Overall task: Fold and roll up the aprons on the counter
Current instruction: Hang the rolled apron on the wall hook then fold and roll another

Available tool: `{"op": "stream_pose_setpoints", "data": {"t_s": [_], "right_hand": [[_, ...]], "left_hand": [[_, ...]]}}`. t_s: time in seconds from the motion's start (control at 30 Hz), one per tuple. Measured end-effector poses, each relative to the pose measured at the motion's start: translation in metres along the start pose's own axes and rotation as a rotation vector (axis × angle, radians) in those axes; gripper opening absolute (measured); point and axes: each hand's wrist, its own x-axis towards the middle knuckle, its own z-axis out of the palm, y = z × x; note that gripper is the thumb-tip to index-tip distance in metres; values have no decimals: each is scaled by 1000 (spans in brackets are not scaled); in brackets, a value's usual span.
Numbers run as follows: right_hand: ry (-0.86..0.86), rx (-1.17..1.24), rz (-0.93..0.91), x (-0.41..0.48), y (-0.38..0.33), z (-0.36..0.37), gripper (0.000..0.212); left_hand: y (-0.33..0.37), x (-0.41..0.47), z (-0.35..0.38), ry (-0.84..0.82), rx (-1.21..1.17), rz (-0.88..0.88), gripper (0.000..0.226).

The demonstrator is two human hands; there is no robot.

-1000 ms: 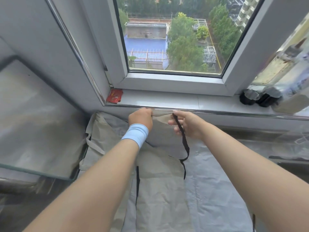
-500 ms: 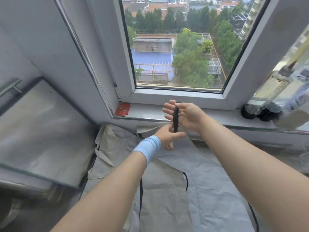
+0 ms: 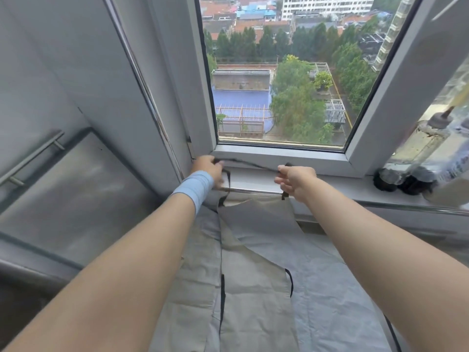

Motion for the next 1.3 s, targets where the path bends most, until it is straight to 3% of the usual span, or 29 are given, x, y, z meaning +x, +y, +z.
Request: {"op": "stream_pose_setpoints", "data": {"t_s": [0.03, 0.1, 0.17, 0.2, 0.27, 0.37, 0.47, 0.57, 0.7, 0.8, 1.0, 1.13, 1.3], "right_hand": [[-28, 63, -4, -1, -3, 2, 16], [-132, 99, 5, -4, -5, 1, 34], [-221, -82, 17, -9, 1, -5, 38], [-228, -194, 22, -12, 6, -8, 35], [-197, -342, 1, -16, 23, -15, 29], [-146, -466, -70, -23, 58, -28, 26], [-159, -908, -262, -25, 110, -51, 30], [-240, -1247, -277, -32, 174, -73, 49], [-378, -1485, -174, -50, 241, -93, 89], [-405, -1621, -213, -42, 261, -113, 86], [-422, -1521, -400, -19, 249, -151, 87], [-360, -1467, -503, -28, 253, -170, 68], [-249, -1438, -502, -57, 277, -220, 54]], "left_hand": [[5, -2, 2, 48, -128, 74, 26], [10, -12, 9, 46, -78, 243, 49], [2, -19, 24, 37, 47, 347, 76], [-6, -22, 31, 48, 66, 362, 78], [-24, -34, 47, 101, 94, 402, 70], [-51, -65, 77, 148, 217, 459, 34], [-85, -91, 105, -90, 350, 334, 24], [-115, -120, 135, -357, 556, 284, 21], [-147, -150, 167, -573, 808, 229, 72], [-162, -165, 186, -678, 920, 223, 101], [-159, -180, 225, -615, 964, 181, 113], [-156, -182, 227, -491, 1020, 156, 109], [-141, -217, 241, -322, 872, 346, 68]]}}
